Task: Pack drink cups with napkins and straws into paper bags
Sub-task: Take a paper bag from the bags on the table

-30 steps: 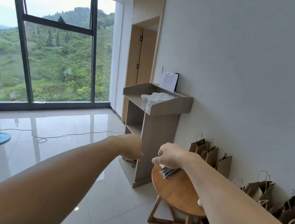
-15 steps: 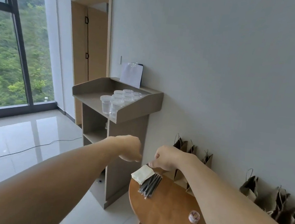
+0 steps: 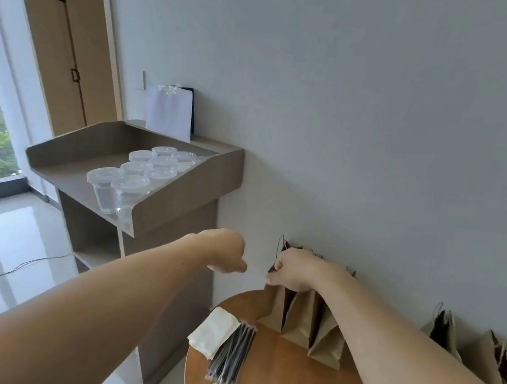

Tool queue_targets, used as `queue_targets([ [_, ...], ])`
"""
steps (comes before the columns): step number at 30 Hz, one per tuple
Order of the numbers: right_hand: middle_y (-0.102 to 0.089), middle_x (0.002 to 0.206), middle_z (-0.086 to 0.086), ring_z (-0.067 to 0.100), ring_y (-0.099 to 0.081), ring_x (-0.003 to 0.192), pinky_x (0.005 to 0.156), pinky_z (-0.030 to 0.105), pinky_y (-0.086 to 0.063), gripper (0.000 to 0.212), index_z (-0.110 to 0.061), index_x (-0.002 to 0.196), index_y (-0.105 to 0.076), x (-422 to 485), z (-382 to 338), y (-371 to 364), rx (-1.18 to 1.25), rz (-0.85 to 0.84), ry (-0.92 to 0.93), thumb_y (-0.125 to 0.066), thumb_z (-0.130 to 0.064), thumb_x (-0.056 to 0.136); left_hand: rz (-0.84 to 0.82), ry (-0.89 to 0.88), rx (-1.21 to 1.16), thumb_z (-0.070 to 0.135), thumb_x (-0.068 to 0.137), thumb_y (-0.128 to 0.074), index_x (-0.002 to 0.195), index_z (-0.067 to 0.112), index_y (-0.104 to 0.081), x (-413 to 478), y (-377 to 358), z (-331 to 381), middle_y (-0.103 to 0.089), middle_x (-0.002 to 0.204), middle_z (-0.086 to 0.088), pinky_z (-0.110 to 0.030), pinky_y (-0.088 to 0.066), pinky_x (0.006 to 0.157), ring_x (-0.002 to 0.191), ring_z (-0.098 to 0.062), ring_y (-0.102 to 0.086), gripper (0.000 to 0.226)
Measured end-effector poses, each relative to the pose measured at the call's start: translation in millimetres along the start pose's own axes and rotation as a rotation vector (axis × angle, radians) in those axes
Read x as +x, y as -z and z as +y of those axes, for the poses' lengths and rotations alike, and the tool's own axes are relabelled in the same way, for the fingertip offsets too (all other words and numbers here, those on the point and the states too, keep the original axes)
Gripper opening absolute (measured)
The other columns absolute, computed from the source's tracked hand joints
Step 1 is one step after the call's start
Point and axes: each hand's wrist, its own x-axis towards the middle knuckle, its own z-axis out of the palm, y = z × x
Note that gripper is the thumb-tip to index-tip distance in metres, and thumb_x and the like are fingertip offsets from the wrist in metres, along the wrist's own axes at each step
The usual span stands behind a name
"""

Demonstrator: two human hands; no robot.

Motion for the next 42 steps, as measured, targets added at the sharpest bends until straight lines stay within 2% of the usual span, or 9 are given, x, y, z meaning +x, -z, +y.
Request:
queue_targets([
  [8, -0.043, 0.062, -0.002, 0.017, -0.043, 0.056, 0.055, 0.029, -0.034, 0.043, -0.018, 0.062, -0.045, 75.4, 47.7, 5.8, 0.075, -0.012, -0.187, -0.057, -0.044, 0.095, -0.083, -0.188, -0.022, 0.038, 0.096, -0.054, 0.12, 0.01, -0.064, 130.4, -23.2, -1.2, -0.066, 0.118, -0.005, -0.032, -0.048, 0.086, 0.104, -0.022, -0.061, 0.038],
  [12, -0.041, 0.063, -0.001, 0.018, -0.042, 0.057, 0.057, 0.031, -0.034, 0.043, -0.016, 0.064, -0.046, 98.5, 66.7, 0.5, 0.136, -0.002, -0.35, -0.057, -0.045, 0.094, -0.119, -0.341, 0.028, 0.037, 0.095, -0.053, 0.093, 0.015, -0.057, 191.6, -31.6, 2.2, -0.055, 0.093, -0.003, -0.034, -0.046, 0.08, 0.083, -0.021, -0.049, 0.023],
  [16, -0.039, 0.064, 0.001, 0.019, -0.038, 0.057, 0.059, 0.033, -0.032, 0.043, -0.015, 0.063, -0.042, 115.3, 79.5, -10.5, 0.215, 0.003, -0.481, -0.056, -0.041, 0.094, -0.2, -0.486, 0.104, 0.034, 0.089, -0.049, 0.067, 0.011, -0.049, 236.0, -35.7, 12.4, -0.049, 0.073, -0.006, -0.039, -0.044, 0.066, 0.069, -0.025, -0.05, 0.032],
  [24, -0.04, 0.057, 0.002, 0.02, -0.037, 0.052, 0.055, 0.032, -0.03, 0.043, -0.015, 0.06, -0.042, 109.0, 132.2, -46.5, 0.338, 0.007, -0.669, -0.053, -0.038, 0.094, -0.287, -0.653, 0.066, 0.033, 0.09, -0.048, 0.078, 0.008, -0.061, 283.7, -66.6, 58.4, -0.063, 0.085, -0.01, -0.043, -0.053, 0.078, 0.084, -0.028, -0.062, 0.031],
  [26, -0.045, 0.06, 0.0, 0.019, -0.043, 0.055, 0.054, 0.032, -0.032, 0.042, -0.016, 0.062, -0.046, 111.4, 155.0, -54.0, 0.334, 0.05, -0.715, -0.053, -0.042, 0.094, -0.266, -0.674, 0.042, 0.035, 0.093, -0.047, 0.091, 0.008, -0.067, 293.9, -76.4, 70.6, -0.068, 0.096, -0.01, -0.043, -0.056, 0.081, 0.09, -0.028, -0.064, 0.034],
  [29, -0.066, 0.09, 0.007, 0.023, -0.062, 0.083, 0.069, 0.033, -0.047, 0.04, -0.013, 0.094, -0.066, 126.3, 193.5, -68.1, 0.309, 0.113, -0.745, -0.048, -0.048, 0.097, -0.244, -0.648, 0.014, 0.037, 0.095, -0.047, 0.113, 0.012, -0.065, 310.5, -94.3, 86.2, -0.068, 0.107, -0.007, -0.044, -0.057, 0.086, 0.096, -0.025, -0.065, 0.036],
  [32, -0.068, 0.11, 0.008, 0.025, -0.063, 0.095, 0.073, 0.033, -0.047, 0.047, -0.01, 0.117, -0.063, 150.9, 231.7, -87.1, 0.325, 0.184, -0.767, -0.044, -0.05, 0.099, -0.267, -0.604, -0.011, 0.035, 0.096, -0.048, 0.12, 0.013, -0.062, 330.8, -111.5, 101.4, -0.067, 0.111, -0.005, -0.042, -0.057, 0.087, 0.099, -0.023, -0.065, 0.036],
  [37, -0.061, 0.077, 0.0, 0.017, -0.057, 0.069, 0.055, 0.029, -0.039, 0.041, -0.012, 0.086, -0.061, 194.7, 290.5, -110.6, 0.339, 0.171, -0.747, -0.043, -0.046, 0.1, -0.303, -0.553, -0.022, 0.034, 0.096, -0.047, 0.118, 0.015, -0.063, 355.6, -136.2, 124.5, -0.068, 0.109, -0.004, -0.041, -0.057, 0.086, 0.098, -0.021, -0.065, 0.033],
  [42, -0.056, 0.073, -0.001, 0.013, -0.052, 0.064, 0.049, 0.028, -0.03, 0.035, -0.023, 0.071, -0.048, 217.5, 322.5, -125.8, 0.359, 0.111, -0.713, -0.043, -0.036, 0.102, -0.322, -0.506, -0.021, 0.033, 0.095, -0.047, 0.113, 0.015, -0.064, 373.9, -145.6, 144.4, -0.068, 0.105, -0.005, -0.043, -0.057, 0.085, 0.096, -0.023, -0.064, 0.031],
])
